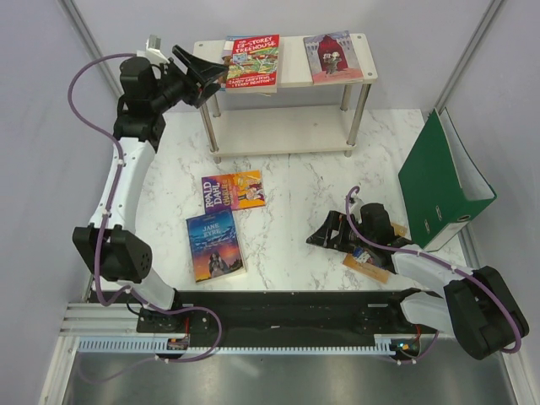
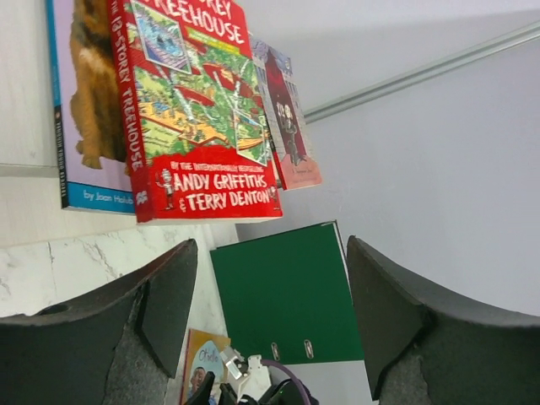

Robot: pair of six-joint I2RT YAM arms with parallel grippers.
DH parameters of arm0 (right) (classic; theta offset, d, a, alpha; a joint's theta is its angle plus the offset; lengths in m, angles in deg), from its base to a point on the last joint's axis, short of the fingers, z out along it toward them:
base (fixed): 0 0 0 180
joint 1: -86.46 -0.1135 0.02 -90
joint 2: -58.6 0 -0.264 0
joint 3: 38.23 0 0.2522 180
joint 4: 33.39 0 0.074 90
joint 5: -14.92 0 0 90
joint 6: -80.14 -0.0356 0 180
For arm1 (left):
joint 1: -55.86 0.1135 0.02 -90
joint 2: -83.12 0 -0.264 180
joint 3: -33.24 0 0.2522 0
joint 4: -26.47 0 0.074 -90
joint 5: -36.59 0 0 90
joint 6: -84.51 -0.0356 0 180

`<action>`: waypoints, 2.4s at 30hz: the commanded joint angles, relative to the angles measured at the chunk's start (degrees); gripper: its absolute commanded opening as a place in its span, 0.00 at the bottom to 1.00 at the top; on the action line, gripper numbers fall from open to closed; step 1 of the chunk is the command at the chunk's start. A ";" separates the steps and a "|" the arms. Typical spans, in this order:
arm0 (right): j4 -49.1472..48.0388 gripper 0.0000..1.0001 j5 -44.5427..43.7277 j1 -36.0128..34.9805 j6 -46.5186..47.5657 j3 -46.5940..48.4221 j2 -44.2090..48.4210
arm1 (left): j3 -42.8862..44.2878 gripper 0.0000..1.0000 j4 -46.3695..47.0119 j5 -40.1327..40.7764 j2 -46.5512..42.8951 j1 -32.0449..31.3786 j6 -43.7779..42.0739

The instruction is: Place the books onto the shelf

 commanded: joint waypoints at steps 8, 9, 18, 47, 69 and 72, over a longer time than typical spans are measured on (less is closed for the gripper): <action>-2.40 0.98 0.75 -0.26 -0.05 -0.02 -0.32 | 17.06 0.74 -21.76 2.44 4.94 0.16 -15.03; -2.40 0.98 0.75 -0.26 -0.05 -0.02 -0.32 | 16.62 0.72 -21.76 1.91 5.03 0.08 -14.59; -2.49 0.98 0.84 -0.26 -0.05 0.07 -0.58 | 13.90 0.65 -18.69 -1.17 6.61 -0.10 -9.76; -2.22 0.98 0.75 -0.26 0.04 0.07 -0.06 | 10.91 0.51 -9.74 2.61 10.39 -2.74 -4.31; -2.31 0.98 0.84 -0.26 -0.05 -0.11 -0.23 | 0.28 0.02 6.35 -0.90 4.50 -2.12 5.78; -2.31 0.98 0.76 -0.18 -0.05 -0.11 -0.14 | 0.18 0.02 11.19 -1.96 4.85 -2.03 8.35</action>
